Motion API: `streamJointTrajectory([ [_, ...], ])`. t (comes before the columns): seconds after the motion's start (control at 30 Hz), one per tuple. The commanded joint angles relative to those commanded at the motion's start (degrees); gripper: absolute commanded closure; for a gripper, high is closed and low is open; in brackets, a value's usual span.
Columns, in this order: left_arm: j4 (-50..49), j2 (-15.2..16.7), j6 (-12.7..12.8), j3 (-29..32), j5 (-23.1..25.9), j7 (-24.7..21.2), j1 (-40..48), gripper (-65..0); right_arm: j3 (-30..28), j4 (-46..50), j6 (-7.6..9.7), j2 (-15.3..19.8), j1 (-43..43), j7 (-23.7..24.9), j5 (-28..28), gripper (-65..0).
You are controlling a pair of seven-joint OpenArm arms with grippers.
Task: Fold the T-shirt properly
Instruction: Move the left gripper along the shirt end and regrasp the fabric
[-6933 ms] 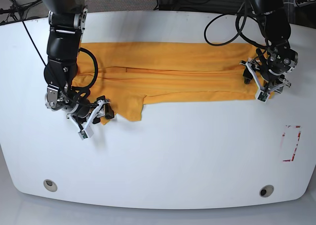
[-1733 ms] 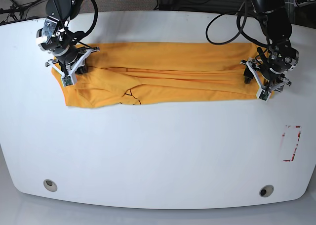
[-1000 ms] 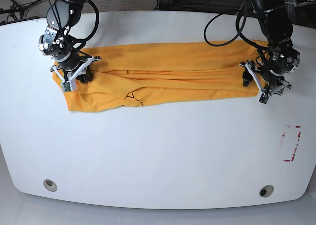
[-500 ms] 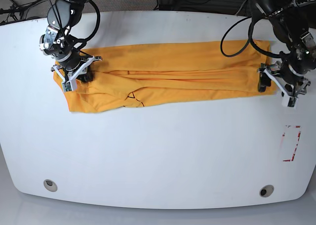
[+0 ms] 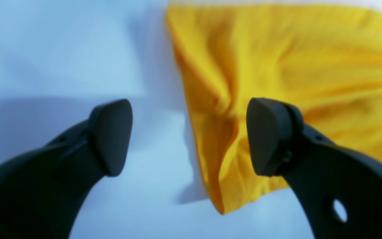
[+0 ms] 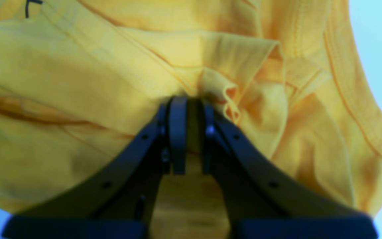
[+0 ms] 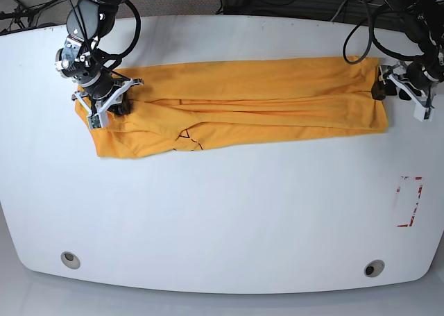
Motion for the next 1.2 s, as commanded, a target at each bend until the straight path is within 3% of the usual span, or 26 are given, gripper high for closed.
streamJointTrajectory([
  [0.43,-6.42,0.09,0.0,3.78,-0.44,0.09,-0.35,-50.1,0.18,0.62,0.09,-0.09,-0.09,0.0,0.0,-6.0],
  [0.53,-7.82,0.26,0.0,4.75,-0.26,-0.09,-0.35,-44.2,0.18,0.79,0.09,-0.09,-0.09,0.09,0.0,-6.0],
  [0.63,-9.05,0.26,0.0,6.15,-0.26,-0.09,-0.44,-31.5,0.09,0.97,0.09,-0.09,-0.09,0.09,0.0,-6.0],
  [0.77,-9.23,0.26,0.0,6.51,-0.18,-0.09,-0.44,-8.9,0.09,0.97,0.09,-0.09,-0.09,0.09,0.0,-6.0],
  [0.83,-9.23,0.26,0.0,6.68,-0.09,-0.09,-0.44,-2.5,0.09,0.79,0.09,-0.09,-0.09,0.09,0.0,-6.0],
  [1.0,-8.09,0.26,0.0,6.68,1.05,-0.09,-0.44,0.0,0.09,0.79,0.09,-0.09,0.09,0.18,0.0,-6.0],
  [1.2,0.62,0.18,0.0,6.68,1.67,0.26,-0.09,0.0,0.09,0.7,0.09,-0.09,-0.09,0.18,0.0,-6.0],
])
